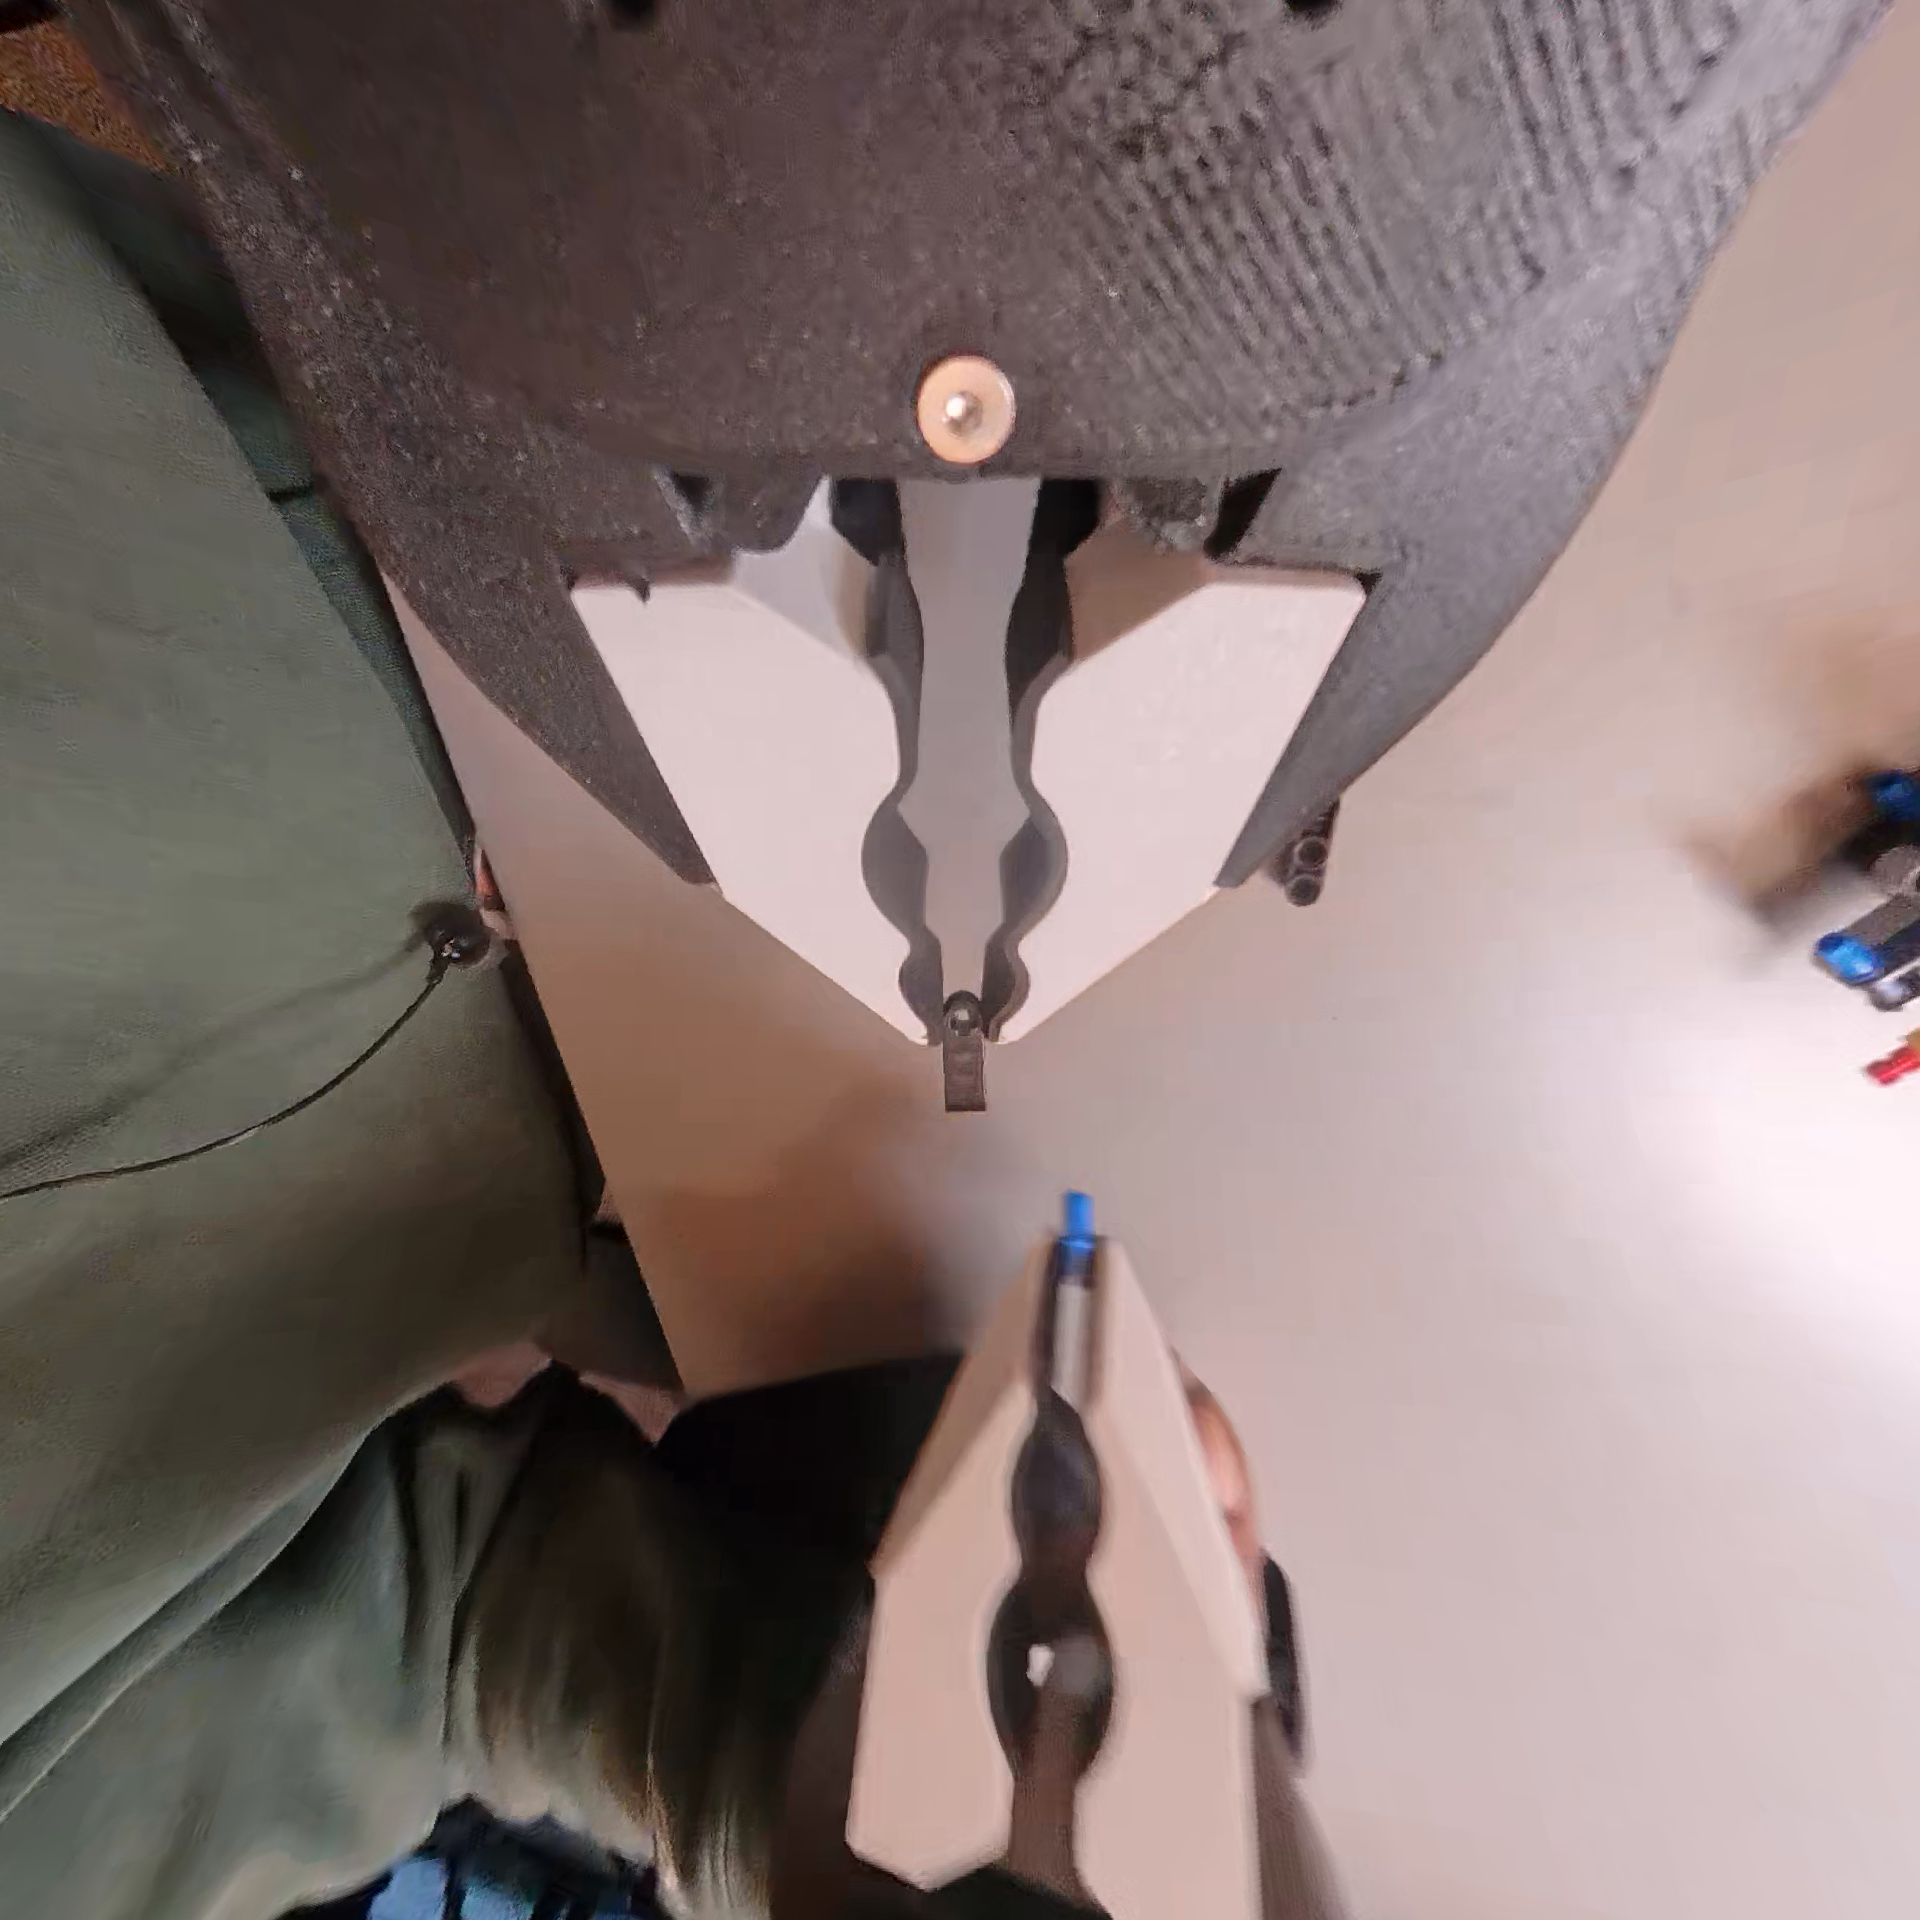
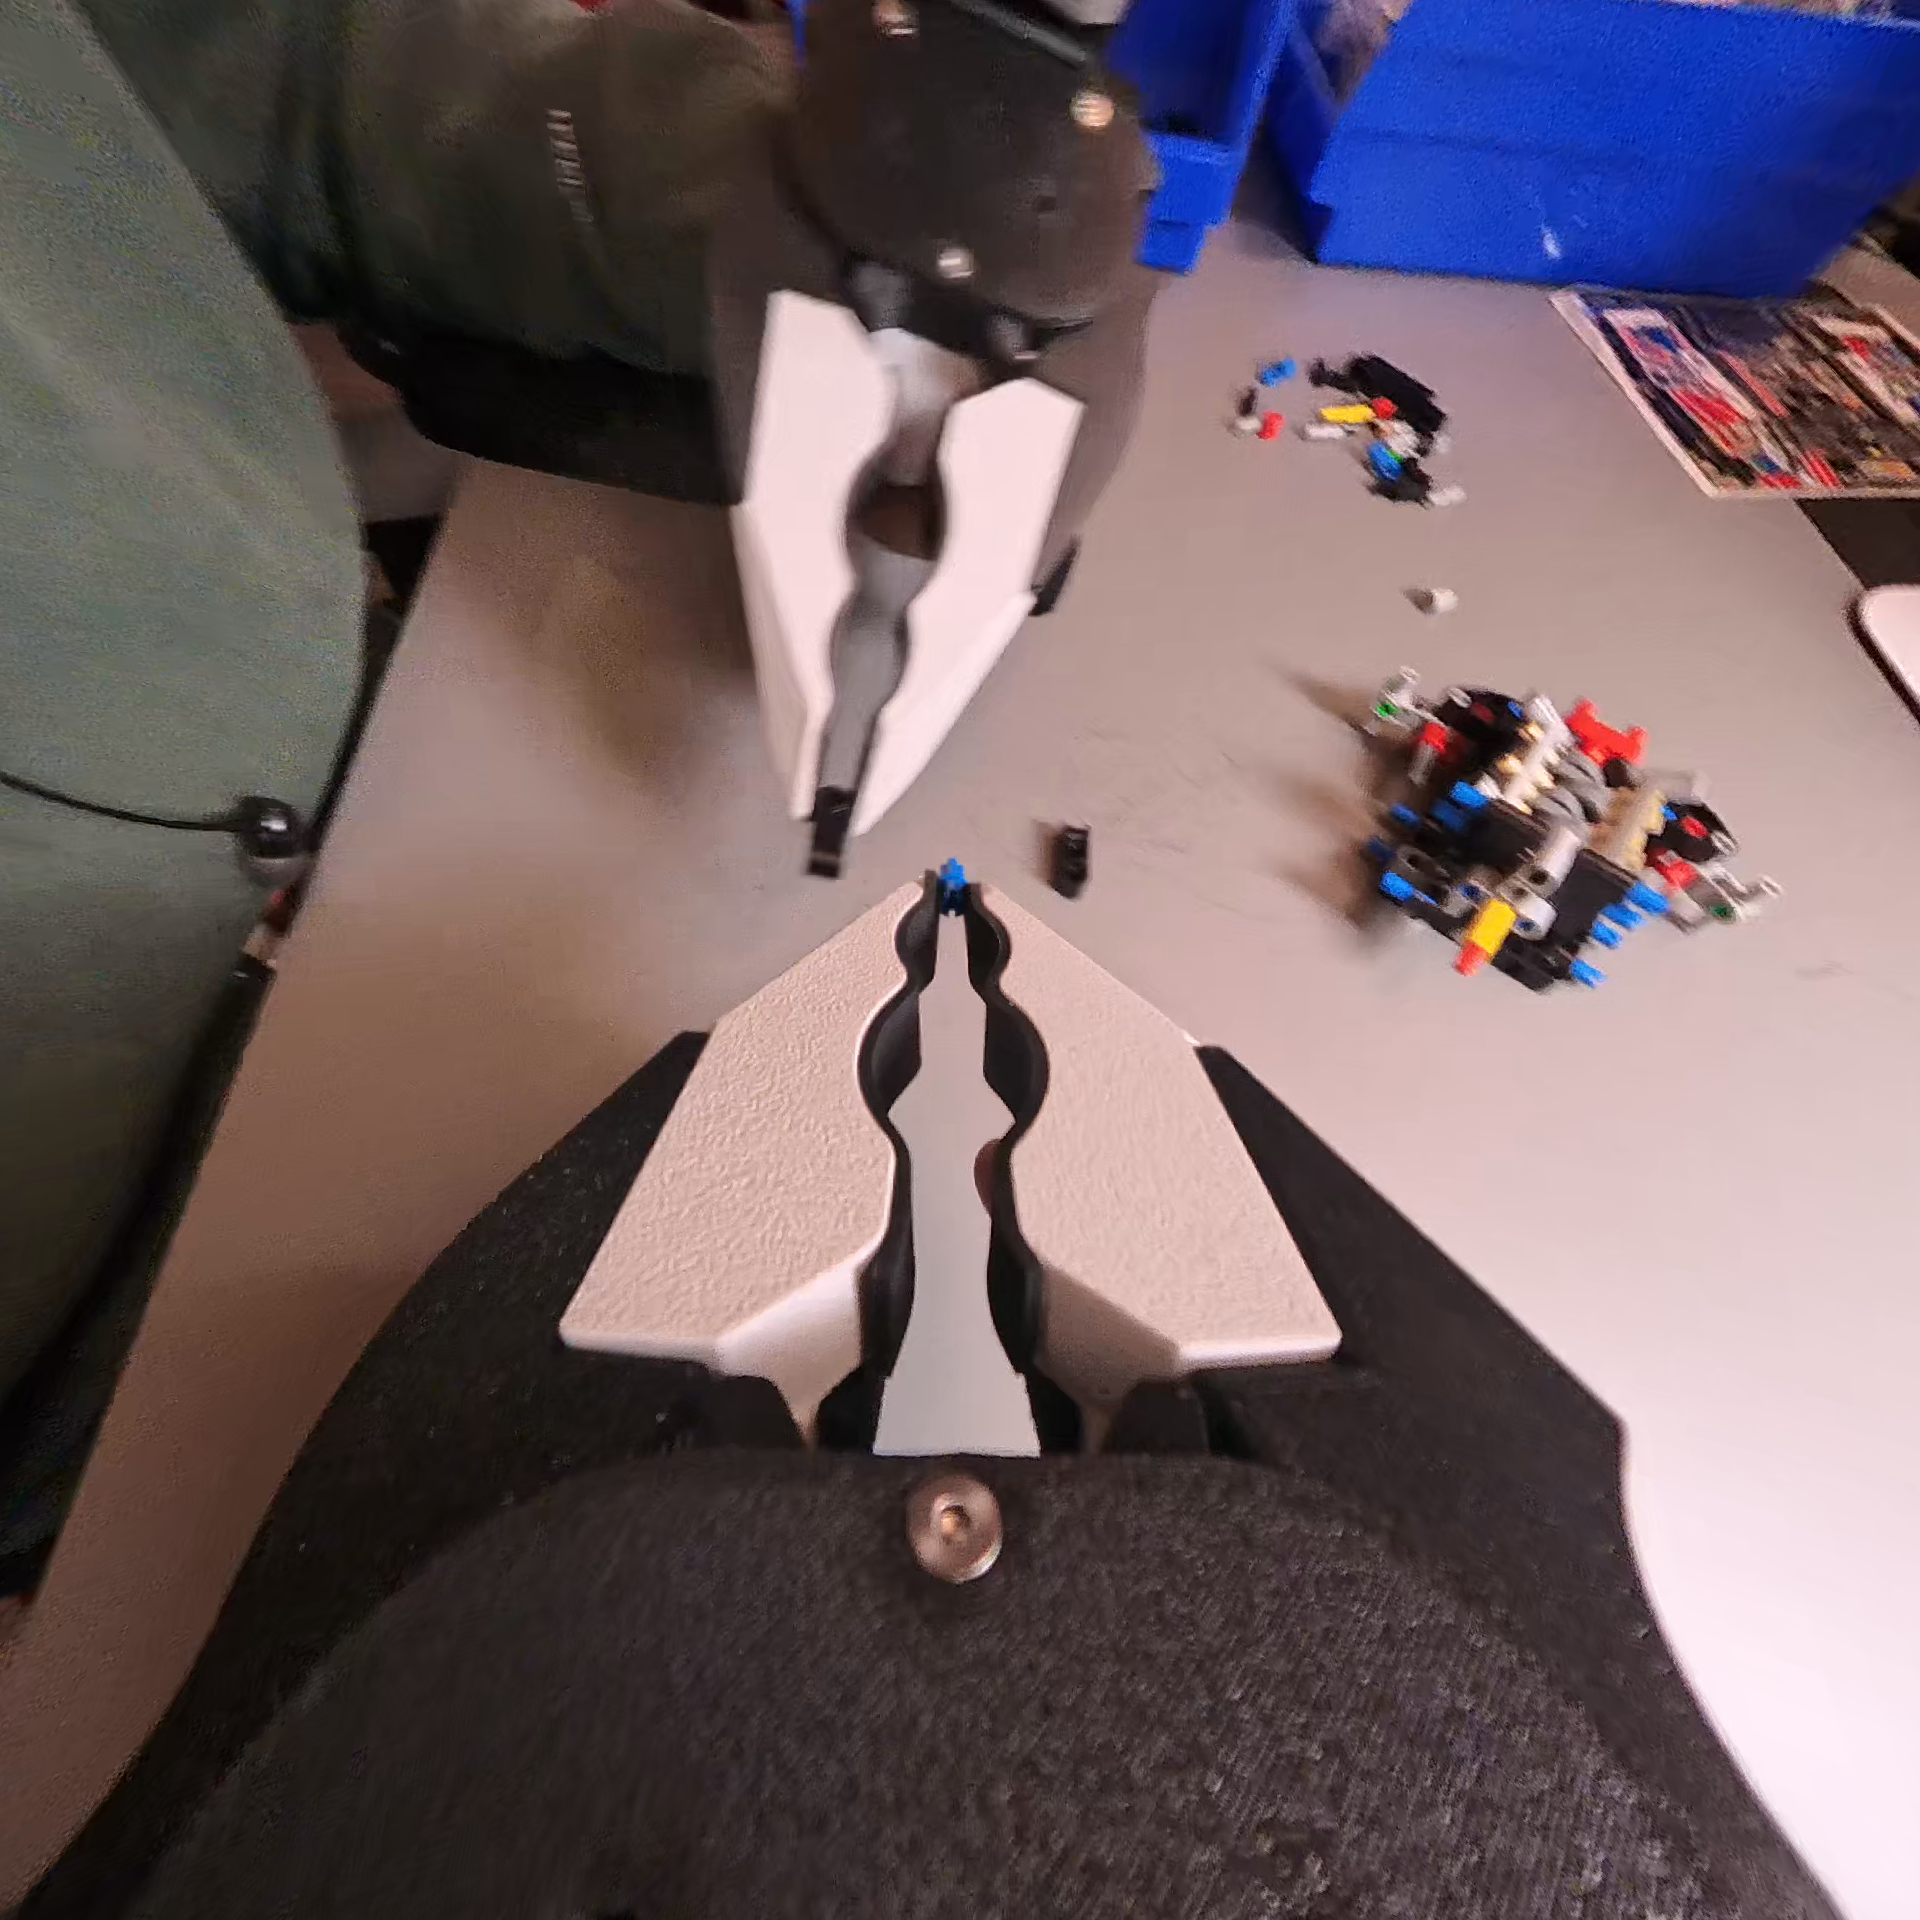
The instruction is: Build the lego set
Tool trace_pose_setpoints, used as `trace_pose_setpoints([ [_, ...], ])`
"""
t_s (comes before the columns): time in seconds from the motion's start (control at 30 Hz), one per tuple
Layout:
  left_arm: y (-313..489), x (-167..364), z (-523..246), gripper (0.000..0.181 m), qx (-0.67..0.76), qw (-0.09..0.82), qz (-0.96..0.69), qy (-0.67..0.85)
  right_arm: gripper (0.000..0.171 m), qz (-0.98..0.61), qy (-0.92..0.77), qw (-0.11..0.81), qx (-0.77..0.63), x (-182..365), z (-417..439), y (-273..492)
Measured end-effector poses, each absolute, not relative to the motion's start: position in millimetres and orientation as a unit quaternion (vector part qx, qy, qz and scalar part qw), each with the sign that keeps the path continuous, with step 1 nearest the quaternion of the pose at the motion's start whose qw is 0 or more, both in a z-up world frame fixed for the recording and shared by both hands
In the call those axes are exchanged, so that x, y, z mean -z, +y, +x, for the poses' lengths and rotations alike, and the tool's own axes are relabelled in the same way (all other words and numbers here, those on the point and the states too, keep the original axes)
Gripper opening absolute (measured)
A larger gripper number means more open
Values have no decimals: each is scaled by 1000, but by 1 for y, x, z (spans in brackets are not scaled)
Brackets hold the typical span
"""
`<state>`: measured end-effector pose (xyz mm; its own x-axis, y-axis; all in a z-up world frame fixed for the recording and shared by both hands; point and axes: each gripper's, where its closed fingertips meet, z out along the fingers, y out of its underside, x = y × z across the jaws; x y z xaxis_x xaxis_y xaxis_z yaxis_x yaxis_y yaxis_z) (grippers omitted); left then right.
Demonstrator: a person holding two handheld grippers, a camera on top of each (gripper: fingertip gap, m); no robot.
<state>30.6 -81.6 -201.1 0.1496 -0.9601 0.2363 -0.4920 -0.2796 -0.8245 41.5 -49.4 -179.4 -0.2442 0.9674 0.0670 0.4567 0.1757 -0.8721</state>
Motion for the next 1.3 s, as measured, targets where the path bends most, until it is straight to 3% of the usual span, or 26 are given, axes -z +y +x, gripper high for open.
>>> trace_pose_setpoints([
  [0.03,-80,196,27,6,400,304,-696,513,3,-507,-695,331,-388,178,40,-56],
  [0.7,-74,181,16,6,449,330,-685,469,3,-482,-673,341,-445,165,26,-72],
  [1.3,-70,190,11,6,454,324,-691,460,3,-508,-684,310,-422,191,20,-69],
])
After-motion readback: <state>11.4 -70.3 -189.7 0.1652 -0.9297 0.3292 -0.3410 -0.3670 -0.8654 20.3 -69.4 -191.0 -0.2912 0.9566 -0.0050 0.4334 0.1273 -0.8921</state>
